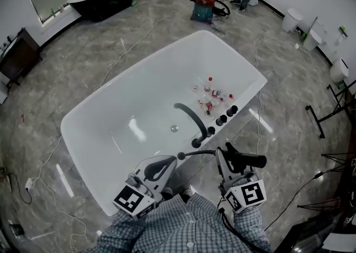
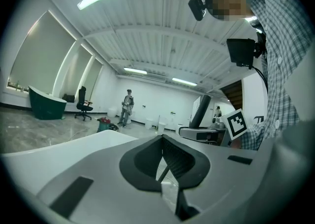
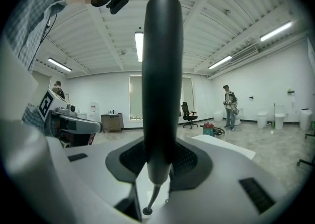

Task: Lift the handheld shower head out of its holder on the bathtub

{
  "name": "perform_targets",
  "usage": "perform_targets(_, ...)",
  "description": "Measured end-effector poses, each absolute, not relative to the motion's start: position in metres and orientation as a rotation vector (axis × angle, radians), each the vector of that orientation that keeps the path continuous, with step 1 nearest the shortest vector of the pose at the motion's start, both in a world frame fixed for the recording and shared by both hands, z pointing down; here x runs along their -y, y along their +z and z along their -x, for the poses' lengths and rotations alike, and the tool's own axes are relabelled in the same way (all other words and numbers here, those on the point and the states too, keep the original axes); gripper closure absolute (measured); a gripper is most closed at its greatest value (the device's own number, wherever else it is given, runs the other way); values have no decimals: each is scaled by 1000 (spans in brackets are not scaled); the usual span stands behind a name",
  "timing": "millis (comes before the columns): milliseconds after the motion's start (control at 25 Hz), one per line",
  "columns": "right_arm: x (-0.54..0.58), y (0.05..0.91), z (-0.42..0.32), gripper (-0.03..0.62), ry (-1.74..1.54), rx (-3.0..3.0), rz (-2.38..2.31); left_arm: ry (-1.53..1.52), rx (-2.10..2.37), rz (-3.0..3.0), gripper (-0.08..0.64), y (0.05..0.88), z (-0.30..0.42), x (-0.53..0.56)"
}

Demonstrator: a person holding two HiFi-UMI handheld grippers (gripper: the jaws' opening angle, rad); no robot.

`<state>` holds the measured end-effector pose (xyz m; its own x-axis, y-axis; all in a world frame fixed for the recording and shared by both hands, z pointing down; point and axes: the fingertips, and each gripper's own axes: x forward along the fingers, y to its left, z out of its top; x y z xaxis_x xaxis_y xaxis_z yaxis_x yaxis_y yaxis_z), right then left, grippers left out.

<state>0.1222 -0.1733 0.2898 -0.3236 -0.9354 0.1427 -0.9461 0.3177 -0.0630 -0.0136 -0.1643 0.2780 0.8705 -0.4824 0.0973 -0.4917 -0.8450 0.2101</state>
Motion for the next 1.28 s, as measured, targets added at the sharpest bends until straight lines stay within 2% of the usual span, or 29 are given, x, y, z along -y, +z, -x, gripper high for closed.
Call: perform_targets(1280, 169, 288, -126, 474, 178, 2467, -1800, 94, 763, -2809, 554, 289, 17, 165)
